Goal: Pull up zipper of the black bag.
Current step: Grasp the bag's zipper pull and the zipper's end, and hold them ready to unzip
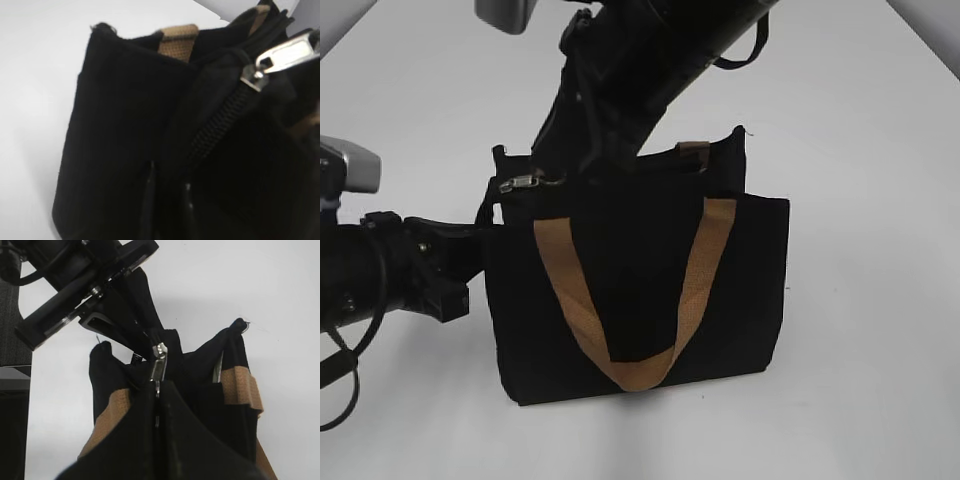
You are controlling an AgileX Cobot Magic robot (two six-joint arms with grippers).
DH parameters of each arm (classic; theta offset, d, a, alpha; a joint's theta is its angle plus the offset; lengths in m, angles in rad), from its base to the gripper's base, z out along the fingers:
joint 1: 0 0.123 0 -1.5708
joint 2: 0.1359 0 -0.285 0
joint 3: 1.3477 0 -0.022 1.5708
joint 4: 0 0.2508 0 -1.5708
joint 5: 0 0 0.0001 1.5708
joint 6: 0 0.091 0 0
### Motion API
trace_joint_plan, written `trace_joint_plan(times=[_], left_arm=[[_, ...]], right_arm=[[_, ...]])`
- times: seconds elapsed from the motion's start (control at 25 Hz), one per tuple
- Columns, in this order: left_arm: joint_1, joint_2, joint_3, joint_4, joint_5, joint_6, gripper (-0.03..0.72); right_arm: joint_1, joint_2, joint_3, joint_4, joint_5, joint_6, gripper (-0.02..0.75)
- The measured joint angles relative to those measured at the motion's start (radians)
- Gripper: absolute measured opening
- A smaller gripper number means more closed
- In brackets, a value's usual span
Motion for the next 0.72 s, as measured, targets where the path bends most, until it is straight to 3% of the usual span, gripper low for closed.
trace_joint_plan(times=[0.12, 0.4, 0.72], left_arm=[[0.000, -0.036, 0.000, 0.001, 0.043, 0.000, 0.013], [0.000, -0.175, 0.000, -0.011, 0.279, -0.059, -0.001], [-0.003, -0.255, 0.000, -0.049, 0.379, -0.081, -0.001]], right_arm=[[0.000, 0.000, 0.000, 0.000, 0.002, 0.000, -0.001], [0.000, -0.002, 0.000, -0.012, 0.006, 0.032, -0.001], [-0.001, -0.036, 0.000, -0.162, 0.045, 0.173, -0.001]])
